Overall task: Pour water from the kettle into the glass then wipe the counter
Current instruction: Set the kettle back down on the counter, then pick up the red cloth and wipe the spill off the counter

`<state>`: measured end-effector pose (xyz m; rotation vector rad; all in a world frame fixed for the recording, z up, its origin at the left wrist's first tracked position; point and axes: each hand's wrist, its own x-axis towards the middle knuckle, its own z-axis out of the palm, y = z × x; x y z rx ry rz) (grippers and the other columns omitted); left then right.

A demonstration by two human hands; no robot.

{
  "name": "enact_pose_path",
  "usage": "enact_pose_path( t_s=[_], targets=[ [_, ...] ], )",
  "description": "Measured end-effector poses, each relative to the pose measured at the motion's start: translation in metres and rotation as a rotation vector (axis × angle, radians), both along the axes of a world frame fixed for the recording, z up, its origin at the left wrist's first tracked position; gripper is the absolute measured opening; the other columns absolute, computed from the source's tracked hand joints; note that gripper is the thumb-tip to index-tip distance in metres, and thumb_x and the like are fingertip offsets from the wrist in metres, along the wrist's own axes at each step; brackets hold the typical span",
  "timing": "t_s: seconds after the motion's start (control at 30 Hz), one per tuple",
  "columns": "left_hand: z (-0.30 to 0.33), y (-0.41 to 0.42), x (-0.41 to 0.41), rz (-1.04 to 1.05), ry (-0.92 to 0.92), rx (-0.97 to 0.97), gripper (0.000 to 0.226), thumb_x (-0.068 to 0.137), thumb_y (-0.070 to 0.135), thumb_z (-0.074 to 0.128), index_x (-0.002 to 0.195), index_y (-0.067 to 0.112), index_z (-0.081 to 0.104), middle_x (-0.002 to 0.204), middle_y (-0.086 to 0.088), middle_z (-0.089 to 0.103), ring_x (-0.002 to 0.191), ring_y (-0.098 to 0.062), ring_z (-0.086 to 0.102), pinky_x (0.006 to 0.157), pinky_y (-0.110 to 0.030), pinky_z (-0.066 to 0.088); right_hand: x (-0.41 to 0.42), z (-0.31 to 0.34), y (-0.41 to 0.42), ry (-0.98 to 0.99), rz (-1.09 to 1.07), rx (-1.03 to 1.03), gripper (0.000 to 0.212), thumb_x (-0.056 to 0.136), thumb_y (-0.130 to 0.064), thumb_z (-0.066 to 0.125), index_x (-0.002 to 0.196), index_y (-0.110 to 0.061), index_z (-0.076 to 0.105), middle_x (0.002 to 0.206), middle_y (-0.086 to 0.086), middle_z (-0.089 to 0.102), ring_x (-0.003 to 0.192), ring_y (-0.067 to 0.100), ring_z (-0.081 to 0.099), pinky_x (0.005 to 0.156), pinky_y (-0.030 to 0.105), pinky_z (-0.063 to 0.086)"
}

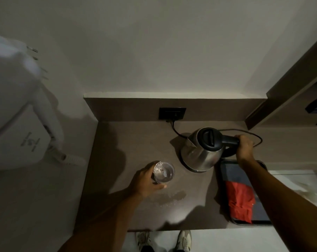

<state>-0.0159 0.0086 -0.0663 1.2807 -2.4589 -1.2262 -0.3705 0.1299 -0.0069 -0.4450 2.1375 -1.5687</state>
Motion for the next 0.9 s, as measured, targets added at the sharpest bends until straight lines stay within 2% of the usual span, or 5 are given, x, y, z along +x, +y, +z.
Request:
enact_pose_path(
  t_s=[0.37,0.5,0.63,0.73,0.9],
  targets=[
    [0.000,0.001,-0.001,0.007,-0.009,0.034,0.096,0.057,0.045,0.092,0.140,0.029,0.048,0.136,0.003,0.063,0.125,-0.018,0.058,0.101,-0.037,0.051,0.069,-0.011,0.071,0.395,-0.019,0.349,0.048,0.093,-0.063,0.039,0.128,-0.029,0.045,0.129,0.007,0.054,0.117,0.020,0.054,0.096,0.046,0.047],
    [0.005,0.000,0.001,-0.007,-0.008,0.084,0.101,0.058,0.044,0.092,0.144,0.030,0.041,0.141,0.002,0.058,0.129,-0.021,0.055,0.103,-0.035,0.049,0.108,-0.062,0.130,0.414,0.171,0.827,0.082,0.080,-0.075,0.032,0.149,-0.031,0.025,0.162,0.009,0.017,0.145,0.041,0.017,0.109,0.068,0.018],
    [0.010,0.007,0.014,0.019,-0.005,0.149,0.122,0.067,0.063,0.079,0.156,0.022,0.007,0.162,-0.011,0.027,0.142,-0.030,0.040,0.108,-0.050,0.046,0.117,-0.084,0.158,0.385,0.275,0.935,0.098,0.072,-0.086,0.024,0.154,-0.038,0.001,0.165,0.004,-0.011,0.149,0.039,0.000,0.108,0.073,0.012],
    [0.005,0.014,0.046,0.050,-0.075,0.049,0.119,0.064,0.094,0.040,0.156,0.029,0.002,0.166,-0.008,0.017,0.149,-0.030,0.025,0.116,-0.053,0.033,0.114,-0.079,0.151,0.417,0.240,0.941,0.096,0.074,-0.082,0.019,0.154,-0.029,0.018,0.163,0.014,0.007,0.144,0.047,0.014,0.106,0.072,0.022],
    [-0.015,0.006,0.109,-0.016,-0.234,-0.204,0.104,0.073,0.093,0.012,0.155,0.030,0.014,0.166,0.000,0.015,0.152,-0.027,0.020,0.117,-0.052,0.028,0.110,-0.079,0.144,0.432,0.171,0.889,0.070,0.087,-0.056,0.033,0.144,-0.017,0.042,0.151,0.028,0.029,0.132,0.057,0.030,0.106,0.066,0.028]
  ],
)
